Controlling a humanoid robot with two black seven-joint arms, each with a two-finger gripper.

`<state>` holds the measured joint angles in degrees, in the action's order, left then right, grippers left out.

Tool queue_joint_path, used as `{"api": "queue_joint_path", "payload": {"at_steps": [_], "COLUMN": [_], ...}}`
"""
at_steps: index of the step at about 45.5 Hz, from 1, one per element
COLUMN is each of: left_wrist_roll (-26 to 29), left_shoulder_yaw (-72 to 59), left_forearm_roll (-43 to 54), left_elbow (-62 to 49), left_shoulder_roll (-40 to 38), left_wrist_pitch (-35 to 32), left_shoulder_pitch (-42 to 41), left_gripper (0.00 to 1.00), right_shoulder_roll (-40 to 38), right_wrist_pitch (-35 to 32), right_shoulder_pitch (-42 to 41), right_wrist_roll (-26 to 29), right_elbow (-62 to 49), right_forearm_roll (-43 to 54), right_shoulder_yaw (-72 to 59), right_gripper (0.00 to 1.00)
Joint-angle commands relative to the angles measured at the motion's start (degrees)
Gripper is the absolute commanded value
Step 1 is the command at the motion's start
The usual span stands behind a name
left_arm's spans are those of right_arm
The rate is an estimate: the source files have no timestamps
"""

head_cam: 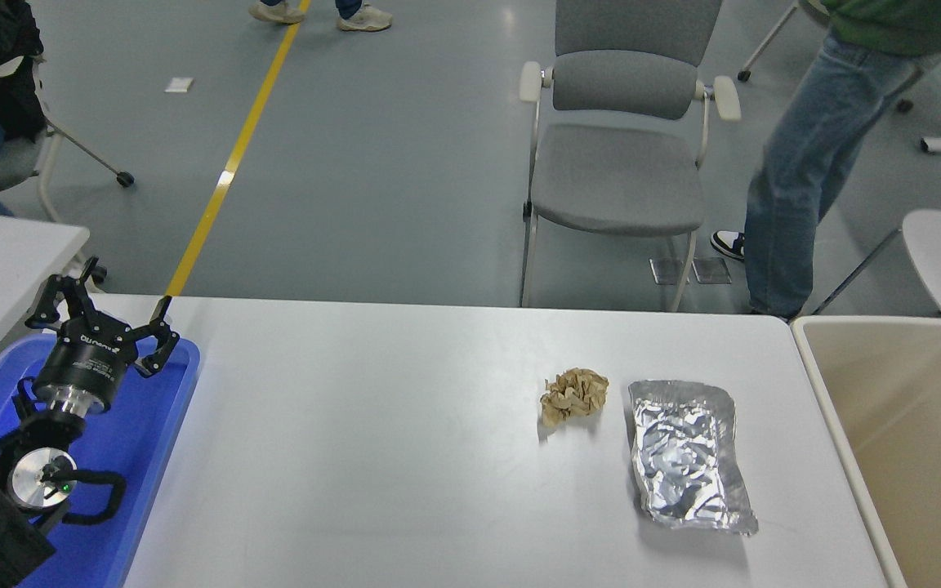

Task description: Clean the table surface

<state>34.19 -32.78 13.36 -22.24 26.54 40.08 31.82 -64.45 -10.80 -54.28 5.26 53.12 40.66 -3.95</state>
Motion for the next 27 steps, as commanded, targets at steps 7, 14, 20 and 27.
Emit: {"api": "queue_joint_path", "payload": {"at_steps": [7,14,20,27], "left_wrist_roll": [0.0,0.0,0.0,0.0], "left_shoulder_yaw": [0.0,0.0,0.0,0.0], "left_forearm_roll": [0.0,0.0,0.0,0.0], "left_elbow": [0.0,0.0,0.0,0.0], "left_shoulder_roll": [0.0,0.0,0.0,0.0], "left_wrist_pitch": [0.0,0.0,0.0,0.0], "left_shoulder_pitch": [0.0,0.0,0.0,0.0], "left_gripper": [1.0,1.0,1.0,1.0], "right_shoulder_roll": [25.23,35.08,39.74,43.35], "right_wrist_pitch": [10.19,10.36,12.29,16.51], "right_shoulder_pitch": [12.97,16.05,17.19,18.69], "right_wrist_roll": [-0.07,-0.16,-0.07,-0.07], "right_elbow": [-34.64,-47.04,-49.43,-49.43], "right_forearm_roll": [-10.33,-10.69,-11.91,-13.85], "right_shoulder_yaw": [-0.36,-0.36,-0.27,-0.45], "right_gripper": [0.0,0.0,0.0,0.0]}}
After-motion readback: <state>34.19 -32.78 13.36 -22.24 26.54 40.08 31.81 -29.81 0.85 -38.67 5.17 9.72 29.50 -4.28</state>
